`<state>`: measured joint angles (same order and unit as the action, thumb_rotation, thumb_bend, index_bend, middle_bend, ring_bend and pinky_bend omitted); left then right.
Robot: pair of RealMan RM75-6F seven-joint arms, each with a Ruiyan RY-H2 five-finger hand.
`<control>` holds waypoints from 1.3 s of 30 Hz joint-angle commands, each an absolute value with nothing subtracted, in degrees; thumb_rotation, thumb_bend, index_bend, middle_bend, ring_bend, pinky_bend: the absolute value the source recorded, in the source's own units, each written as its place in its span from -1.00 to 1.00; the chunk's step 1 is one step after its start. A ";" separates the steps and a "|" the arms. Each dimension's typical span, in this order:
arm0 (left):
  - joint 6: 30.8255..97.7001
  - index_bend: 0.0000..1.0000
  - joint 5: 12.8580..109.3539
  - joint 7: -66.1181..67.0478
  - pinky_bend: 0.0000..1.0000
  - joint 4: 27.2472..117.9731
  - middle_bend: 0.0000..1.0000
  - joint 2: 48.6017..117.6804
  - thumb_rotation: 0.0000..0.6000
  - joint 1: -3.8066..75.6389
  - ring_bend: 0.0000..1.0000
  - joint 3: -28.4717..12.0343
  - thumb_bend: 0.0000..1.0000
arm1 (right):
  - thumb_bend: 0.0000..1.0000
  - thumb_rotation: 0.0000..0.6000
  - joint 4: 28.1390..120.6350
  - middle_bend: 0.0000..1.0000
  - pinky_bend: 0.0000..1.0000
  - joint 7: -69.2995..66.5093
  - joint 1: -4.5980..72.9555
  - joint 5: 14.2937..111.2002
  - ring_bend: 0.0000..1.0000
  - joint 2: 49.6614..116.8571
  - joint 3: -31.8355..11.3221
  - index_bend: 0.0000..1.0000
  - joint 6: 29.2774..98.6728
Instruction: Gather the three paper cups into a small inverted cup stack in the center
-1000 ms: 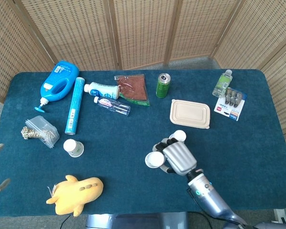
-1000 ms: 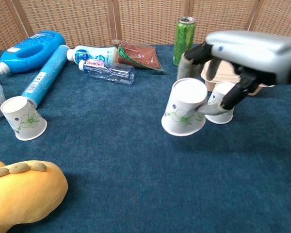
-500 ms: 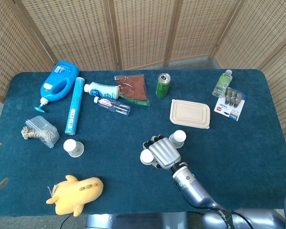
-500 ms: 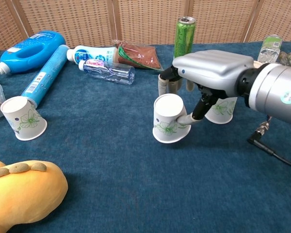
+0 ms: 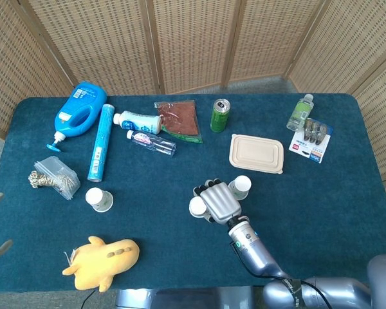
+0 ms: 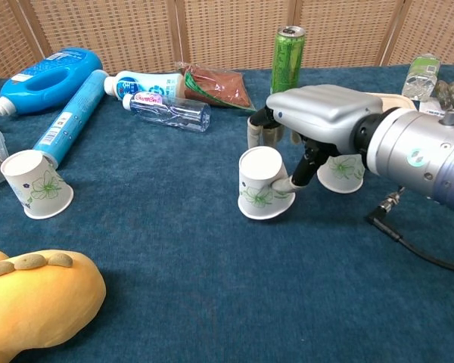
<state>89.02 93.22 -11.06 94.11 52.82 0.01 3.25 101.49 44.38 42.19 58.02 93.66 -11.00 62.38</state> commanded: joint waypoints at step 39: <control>89.10 -1.00 93.18 -12.05 -1.00 93.88 -1.00 52.53 1.00 -0.02 -1.00 3.25 -0.49 | -0.62 1.00 104.01 -0.37 -0.26 44.71 47.05 54.84 -0.49 95.73 -10.87 -0.66 65.82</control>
